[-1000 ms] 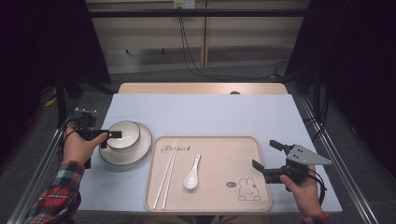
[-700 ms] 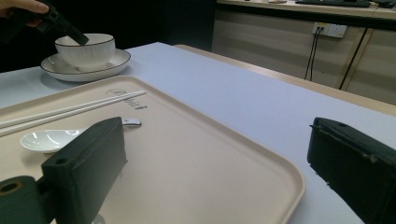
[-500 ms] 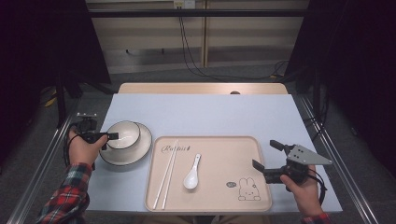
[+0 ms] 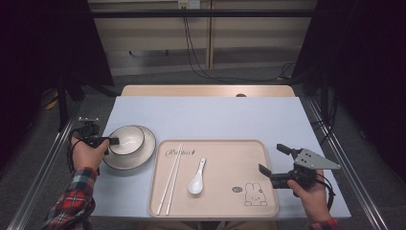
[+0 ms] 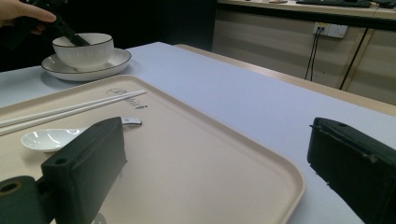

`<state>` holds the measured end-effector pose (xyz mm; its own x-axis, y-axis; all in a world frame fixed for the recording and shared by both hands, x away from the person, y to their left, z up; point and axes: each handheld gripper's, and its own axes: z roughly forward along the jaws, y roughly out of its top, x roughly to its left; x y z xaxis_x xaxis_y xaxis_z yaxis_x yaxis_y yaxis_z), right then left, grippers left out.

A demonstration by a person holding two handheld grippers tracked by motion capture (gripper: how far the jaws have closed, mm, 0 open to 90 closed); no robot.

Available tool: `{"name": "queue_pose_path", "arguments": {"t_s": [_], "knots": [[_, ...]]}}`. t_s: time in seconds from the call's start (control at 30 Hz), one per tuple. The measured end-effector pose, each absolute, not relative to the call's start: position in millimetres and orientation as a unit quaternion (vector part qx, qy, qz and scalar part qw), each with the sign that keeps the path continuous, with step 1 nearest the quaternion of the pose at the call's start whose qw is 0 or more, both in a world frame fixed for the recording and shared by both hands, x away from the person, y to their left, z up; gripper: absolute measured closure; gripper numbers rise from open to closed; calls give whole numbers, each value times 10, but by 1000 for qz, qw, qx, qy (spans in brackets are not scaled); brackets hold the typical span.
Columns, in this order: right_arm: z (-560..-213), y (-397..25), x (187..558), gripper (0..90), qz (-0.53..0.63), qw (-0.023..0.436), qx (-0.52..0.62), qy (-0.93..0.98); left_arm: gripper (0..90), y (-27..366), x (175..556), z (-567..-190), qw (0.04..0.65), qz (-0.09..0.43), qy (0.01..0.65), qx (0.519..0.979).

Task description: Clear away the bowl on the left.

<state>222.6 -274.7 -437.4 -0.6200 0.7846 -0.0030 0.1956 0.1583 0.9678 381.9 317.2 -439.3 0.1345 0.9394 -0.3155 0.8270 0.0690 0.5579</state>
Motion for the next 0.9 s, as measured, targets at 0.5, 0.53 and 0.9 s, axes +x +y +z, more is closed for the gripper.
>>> {"name": "queue_pose_path", "arguments": {"t_s": [0.5,0.53,0.9], "knots": [[-4375,-2745,2230,36,549,268,345,713,819,3096,3802,-4255,331,60,640,690],[-4375,-2744,2230,37,549,268,345,713,820,3077,3803,-4247,337,58,640,688],[-4378,-2740,2236,37,551,267,342,713,821,2700,3781,-4002,346,25,585,733]]}}
